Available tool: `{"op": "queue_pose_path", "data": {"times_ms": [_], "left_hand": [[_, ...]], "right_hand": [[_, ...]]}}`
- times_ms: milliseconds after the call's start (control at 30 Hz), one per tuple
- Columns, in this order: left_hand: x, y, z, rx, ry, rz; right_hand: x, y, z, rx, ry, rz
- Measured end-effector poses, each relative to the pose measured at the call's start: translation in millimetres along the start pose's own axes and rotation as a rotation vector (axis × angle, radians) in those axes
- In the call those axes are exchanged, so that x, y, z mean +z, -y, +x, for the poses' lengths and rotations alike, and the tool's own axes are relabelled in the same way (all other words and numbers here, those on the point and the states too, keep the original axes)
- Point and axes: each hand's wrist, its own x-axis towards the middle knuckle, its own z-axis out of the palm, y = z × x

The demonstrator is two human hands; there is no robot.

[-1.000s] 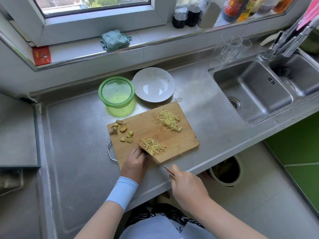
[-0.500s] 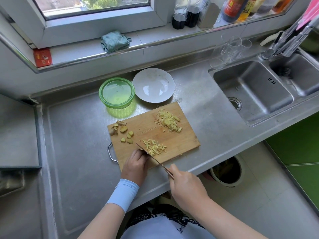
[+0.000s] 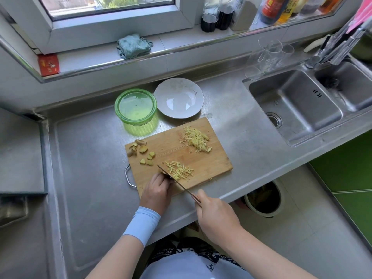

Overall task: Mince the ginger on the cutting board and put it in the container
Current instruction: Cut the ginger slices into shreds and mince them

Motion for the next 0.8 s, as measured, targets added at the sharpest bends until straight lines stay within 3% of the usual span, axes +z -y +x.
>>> {"op": "queue_pose_path", "data": {"times_ms": [800], "left_hand": [[3,-2,-5,0.0,-0.056,0.005]], "right_hand": [[3,10,19,-0.012,0.006,-0.004]]}}
